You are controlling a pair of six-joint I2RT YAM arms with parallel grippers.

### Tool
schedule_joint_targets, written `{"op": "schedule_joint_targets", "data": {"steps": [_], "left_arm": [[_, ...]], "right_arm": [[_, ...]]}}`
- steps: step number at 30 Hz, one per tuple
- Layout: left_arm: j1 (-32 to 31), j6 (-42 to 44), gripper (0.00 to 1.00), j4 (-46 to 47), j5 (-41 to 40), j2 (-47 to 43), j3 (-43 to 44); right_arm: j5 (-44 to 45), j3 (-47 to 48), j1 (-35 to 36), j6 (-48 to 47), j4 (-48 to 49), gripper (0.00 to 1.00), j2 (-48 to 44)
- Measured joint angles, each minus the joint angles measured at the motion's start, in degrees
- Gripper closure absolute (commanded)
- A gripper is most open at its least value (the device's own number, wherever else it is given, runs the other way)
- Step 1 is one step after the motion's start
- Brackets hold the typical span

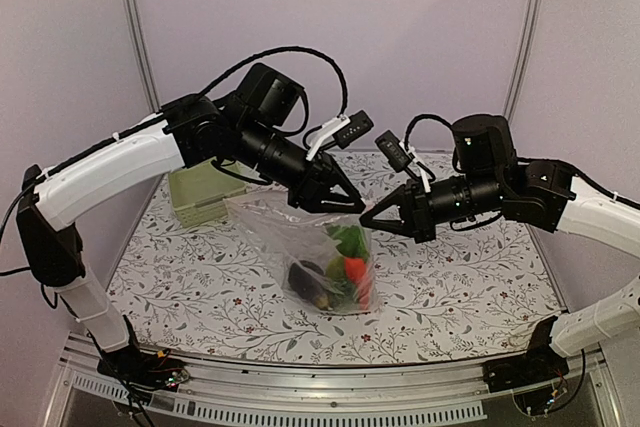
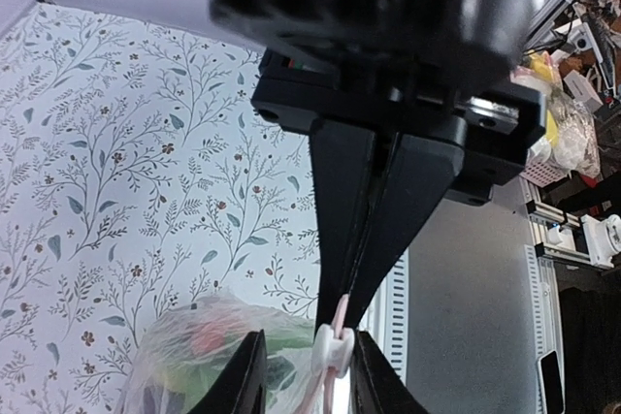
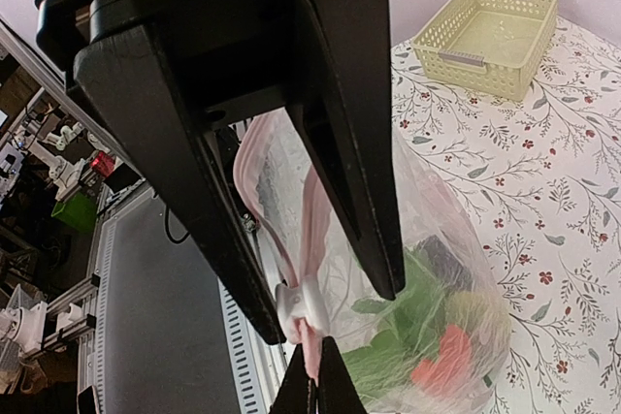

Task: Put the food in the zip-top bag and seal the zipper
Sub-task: Zip the zipper of the food storage bag.

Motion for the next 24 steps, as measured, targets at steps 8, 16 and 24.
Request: {"op": "schedule_joint_targets", "data": {"steps": [8,16,24], "left_arm": [[0.0,-0.2,0.88,0.11,1.49,0.0,0.0],[-0.02,0.17,1.0,0.13,2.67,0.0,0.0],[-0.02,0.26,1.0,0.44,2.58,0.0,0.0]], "right_arm": [[0.24,0.0,0.0,0.0,0.0,1.0,-0.07],[0.31,0.0,0.0,0.0,-0.2,1.0,-0.11],[1.42,-0.04,0.02,0.04,-0.17,1.0,-0.37]]}}
